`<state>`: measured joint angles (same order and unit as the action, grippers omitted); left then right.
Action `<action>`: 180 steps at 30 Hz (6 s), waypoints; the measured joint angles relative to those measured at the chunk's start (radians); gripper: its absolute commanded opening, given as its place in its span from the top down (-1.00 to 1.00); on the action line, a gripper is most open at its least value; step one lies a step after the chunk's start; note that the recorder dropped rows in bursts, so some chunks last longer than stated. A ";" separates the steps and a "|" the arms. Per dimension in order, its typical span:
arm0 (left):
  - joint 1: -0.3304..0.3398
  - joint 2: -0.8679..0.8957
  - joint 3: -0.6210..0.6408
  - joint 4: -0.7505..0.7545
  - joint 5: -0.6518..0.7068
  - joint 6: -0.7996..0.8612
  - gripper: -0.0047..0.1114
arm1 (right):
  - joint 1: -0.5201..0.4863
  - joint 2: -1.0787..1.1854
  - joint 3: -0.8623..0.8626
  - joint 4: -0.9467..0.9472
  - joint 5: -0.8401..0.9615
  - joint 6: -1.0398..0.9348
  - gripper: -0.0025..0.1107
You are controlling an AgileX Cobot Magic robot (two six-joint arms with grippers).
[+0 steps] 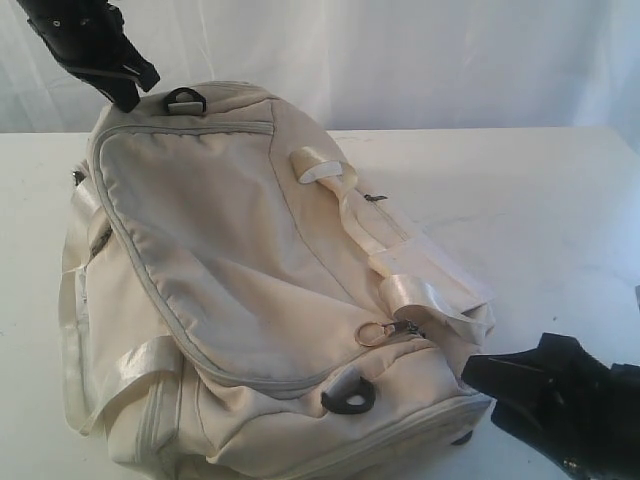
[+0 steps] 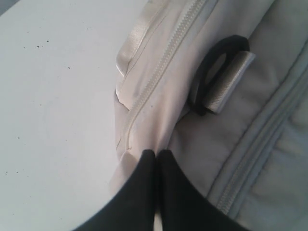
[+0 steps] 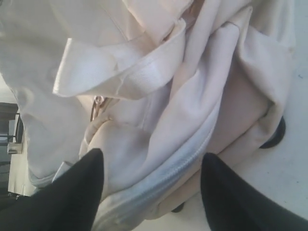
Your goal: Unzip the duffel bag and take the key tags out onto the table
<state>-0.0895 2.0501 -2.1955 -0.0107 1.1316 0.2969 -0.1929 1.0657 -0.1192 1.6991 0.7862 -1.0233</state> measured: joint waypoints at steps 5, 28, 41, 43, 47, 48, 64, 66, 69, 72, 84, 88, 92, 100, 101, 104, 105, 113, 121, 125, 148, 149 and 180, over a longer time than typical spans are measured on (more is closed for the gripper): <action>0.000 0.000 0.000 0.000 0.000 0.000 0.92 | 0.000 0.104 0.000 0.029 0.050 -0.080 -0.02; 0.000 -0.024 0.049 0.113 0.000 -0.112 0.92 | 0.000 0.325 -0.447 -0.311 -0.069 0.068 0.96; 0.046 -0.340 0.596 0.130 -0.005 -0.129 0.92 | 0.000 0.335 -0.706 -0.635 -0.102 0.259 0.96; 0.061 -0.396 0.655 0.106 -0.005 -0.131 0.92 | 0.002 0.345 -0.742 -0.686 -0.086 0.292 0.96; 0.072 -0.534 0.759 0.044 -0.005 -0.131 0.92 | 0.004 0.408 -0.839 -0.760 -0.022 0.345 0.96; 0.072 -0.566 0.778 0.031 -0.005 -0.131 0.92 | 0.004 0.431 -0.868 -0.767 -0.002 0.347 0.96; 0.076 -0.728 1.136 -0.090 -0.144 -0.095 0.85 | 0.004 0.732 -1.250 -0.821 0.160 0.392 0.59; 0.076 -0.728 1.134 -0.092 -0.185 -0.093 0.58 | 0.004 0.734 -1.273 -0.809 0.141 0.392 0.15; 0.076 -0.736 1.075 -0.096 -0.217 -0.090 -0.01 | 0.000 0.717 -1.296 -0.816 0.162 0.392 -0.24; 0.076 -0.736 1.001 -0.096 -0.284 -0.087 -0.15 | 0.000 0.698 -1.323 -0.831 0.170 0.365 -0.24; 0.076 -0.443 0.610 -0.396 -0.171 0.089 -0.12 | 0.130 0.686 -1.459 -0.957 0.182 0.458 -0.24; 0.076 -0.276 0.484 -0.425 -0.098 0.099 -0.12 | 0.195 0.714 -1.489 -1.092 0.200 0.567 -0.24; 0.074 -0.173 0.416 -0.431 -0.105 0.108 -0.12 | 0.225 0.753 -1.502 -1.123 0.219 0.613 -0.24; 0.017 -0.098 0.401 -0.437 -0.161 0.198 -0.12 | 0.253 0.863 -1.503 -1.112 0.221 0.622 -0.24; 0.008 -0.089 0.401 -0.437 -0.172 0.205 -0.12 | 0.256 0.872 -1.503 -1.110 0.221 0.622 -0.24; -0.002 -0.063 0.401 -0.439 -0.193 0.213 -0.12 | 0.262 0.898 -1.503 -1.096 0.208 0.622 -0.19; -0.004 -0.054 0.401 -0.439 -0.200 0.215 -0.12 | 0.262 0.906 -1.503 -1.090 0.198 0.622 -0.14; -0.004 -0.026 0.401 -0.414 -0.232 0.217 0.14 | 0.262 0.917 -1.515 -1.075 0.131 0.624 0.69; -0.004 -0.024 0.398 -0.398 -0.252 0.217 0.56 | 0.262 0.917 -1.586 -1.073 0.115 0.624 0.96; -0.004 -0.029 0.368 -0.394 -0.242 0.218 0.34 | 0.262 0.907 -1.618 -1.073 0.115 0.624 0.96; -0.255 0.046 0.272 -0.903 -0.359 0.699 -0.16 | 0.262 0.831 -1.629 -1.073 0.141 0.613 0.96; -0.255 0.048 0.272 -0.898 -0.372 0.700 -0.16 | 0.262 0.831 -1.631 -1.073 0.141 0.613 0.96; -0.139 0.187 0.272 -1.337 -0.241 1.084 -0.11 | 0.262 0.830 -1.631 -1.073 0.141 0.613 0.96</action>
<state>-0.2283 2.2373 -1.9235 -1.3480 0.8901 1.3811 0.0695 1.8962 -1.7499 0.6257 0.9275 -0.4100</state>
